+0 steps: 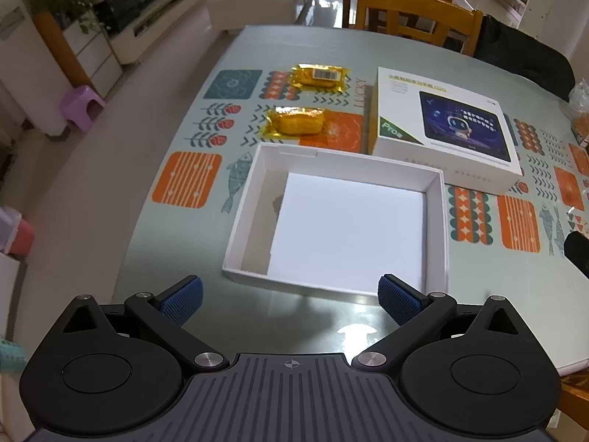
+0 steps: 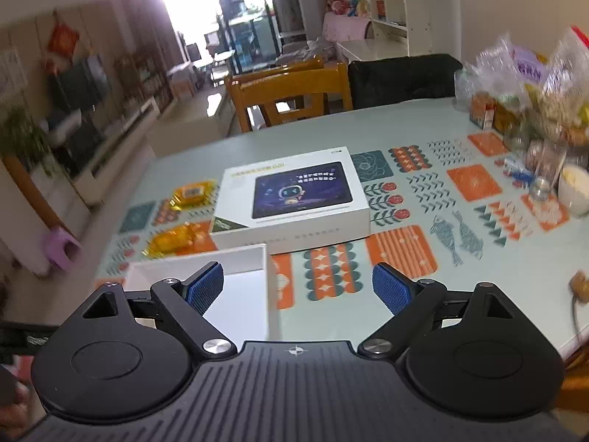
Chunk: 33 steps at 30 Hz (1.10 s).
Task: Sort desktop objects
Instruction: 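Move the left tool over the open white box toward the snack packs, then lower the left tool onto the nearer yellow snack pack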
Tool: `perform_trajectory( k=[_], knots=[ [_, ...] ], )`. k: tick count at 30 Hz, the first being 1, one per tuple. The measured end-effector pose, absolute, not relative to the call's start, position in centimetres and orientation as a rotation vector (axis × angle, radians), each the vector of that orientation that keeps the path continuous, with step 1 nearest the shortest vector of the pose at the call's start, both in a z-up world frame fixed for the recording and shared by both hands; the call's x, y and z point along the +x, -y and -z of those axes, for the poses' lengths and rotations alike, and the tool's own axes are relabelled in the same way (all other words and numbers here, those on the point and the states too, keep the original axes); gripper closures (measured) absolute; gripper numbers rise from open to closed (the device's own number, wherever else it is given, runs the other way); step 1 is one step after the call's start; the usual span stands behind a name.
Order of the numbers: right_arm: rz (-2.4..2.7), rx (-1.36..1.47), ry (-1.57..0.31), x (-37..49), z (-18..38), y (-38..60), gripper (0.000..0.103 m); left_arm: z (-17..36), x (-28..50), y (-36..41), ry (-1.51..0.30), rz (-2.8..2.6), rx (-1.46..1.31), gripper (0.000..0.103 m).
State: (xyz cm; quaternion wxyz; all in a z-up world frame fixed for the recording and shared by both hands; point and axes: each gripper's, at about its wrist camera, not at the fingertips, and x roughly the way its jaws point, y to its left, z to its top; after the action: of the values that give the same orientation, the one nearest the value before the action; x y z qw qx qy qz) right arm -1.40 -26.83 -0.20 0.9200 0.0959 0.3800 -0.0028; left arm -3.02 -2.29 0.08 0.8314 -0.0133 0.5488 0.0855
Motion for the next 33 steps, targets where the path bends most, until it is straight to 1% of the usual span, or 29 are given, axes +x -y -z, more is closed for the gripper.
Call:
perform_trajectory(
  k=[8, 19, 33],
  knots=[
    [-0.009, 0.164, -0.831, 0.5, 0.7, 25.1, 0.000, 0.5, -1.0, 1.1, -1.183, -0.166, -0.038, 0.000],
    [-0.012, 0.142, -0.823, 4.0, -0.1, 21.5, 0.000, 0.7, 2.7, -1.7, -1.185, -0.145, -0.048, 0.000],
    [0.017, 0.117, -0.819, 9.3, -0.3, 17.1, 0.000, 1.5, 9.3, -5.1, -1.211, -0.115, -0.067, 0.000]
  ],
)
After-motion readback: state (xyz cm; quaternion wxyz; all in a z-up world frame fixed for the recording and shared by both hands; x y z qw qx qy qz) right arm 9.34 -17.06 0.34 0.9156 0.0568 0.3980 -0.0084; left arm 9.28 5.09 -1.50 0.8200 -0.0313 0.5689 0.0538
